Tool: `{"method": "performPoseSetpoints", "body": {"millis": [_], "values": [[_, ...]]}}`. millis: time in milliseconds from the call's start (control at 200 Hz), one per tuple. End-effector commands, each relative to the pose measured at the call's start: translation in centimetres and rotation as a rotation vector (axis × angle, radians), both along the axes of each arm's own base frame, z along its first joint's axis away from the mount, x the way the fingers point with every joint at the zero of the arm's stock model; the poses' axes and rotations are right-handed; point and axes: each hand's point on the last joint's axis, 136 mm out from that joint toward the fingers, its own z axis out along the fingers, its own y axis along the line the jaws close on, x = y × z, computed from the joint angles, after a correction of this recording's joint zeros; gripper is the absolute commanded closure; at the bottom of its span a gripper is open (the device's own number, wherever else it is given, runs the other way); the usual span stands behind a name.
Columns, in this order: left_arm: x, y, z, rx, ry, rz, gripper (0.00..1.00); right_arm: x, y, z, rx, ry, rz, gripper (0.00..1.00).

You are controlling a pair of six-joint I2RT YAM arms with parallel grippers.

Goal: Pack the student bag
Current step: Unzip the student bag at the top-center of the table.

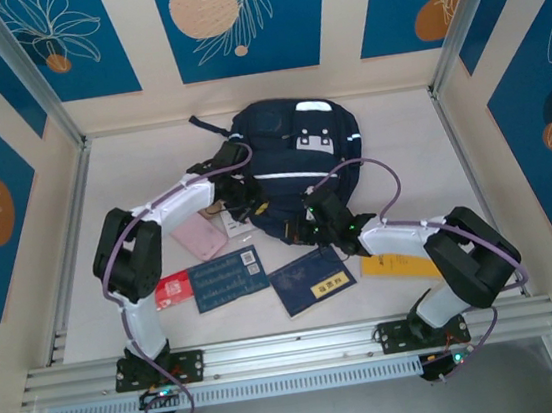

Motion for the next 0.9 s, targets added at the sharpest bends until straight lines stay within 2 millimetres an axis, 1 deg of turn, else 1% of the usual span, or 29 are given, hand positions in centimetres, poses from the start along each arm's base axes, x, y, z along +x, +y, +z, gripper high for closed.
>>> {"method": "performPoseSetpoints", "body": {"millis": [0, 90, 215, 385, 585, 745, 895], "values": [[1.6, 1.7, 3.5, 0.046, -0.112, 0.021, 1.00, -0.3, -2.0, -0.2, -0.098, 0.004, -0.015, 1.00], [2.0, 2.3, 4.6, 0.057, -0.132, 0.013, 1.00, -0.6, -2.2, 0.0, -0.118, 0.009, 0.009, 1.00], [2.4, 2.9, 6.1, 0.078, -0.163, 0.001, 1.00, -1.2, -2.8, -0.4, -0.162, 0.015, 0.041, 1.00], [2.7, 3.6, 7.5, 0.083, -0.203, 0.004, 1.00, -1.5, -3.6, -0.4, -0.204, 0.011, 0.068, 1.00], [2.8, 4.3, 9.0, 0.083, -0.233, 0.010, 1.00, -1.1, -5.1, 0.4, -0.227, -0.012, 0.053, 1.00], [3.2, 5.2, 11.0, 0.063, -0.268, 0.030, 1.00, -0.6, -6.1, 0.5, -0.246, -0.021, 0.038, 1.00], [3.6, 5.5, 12.8, 0.041, -0.299, 0.031, 1.00, 0.1, -7.2, 0.8, -0.257, -0.038, 0.002, 1.00]]}}
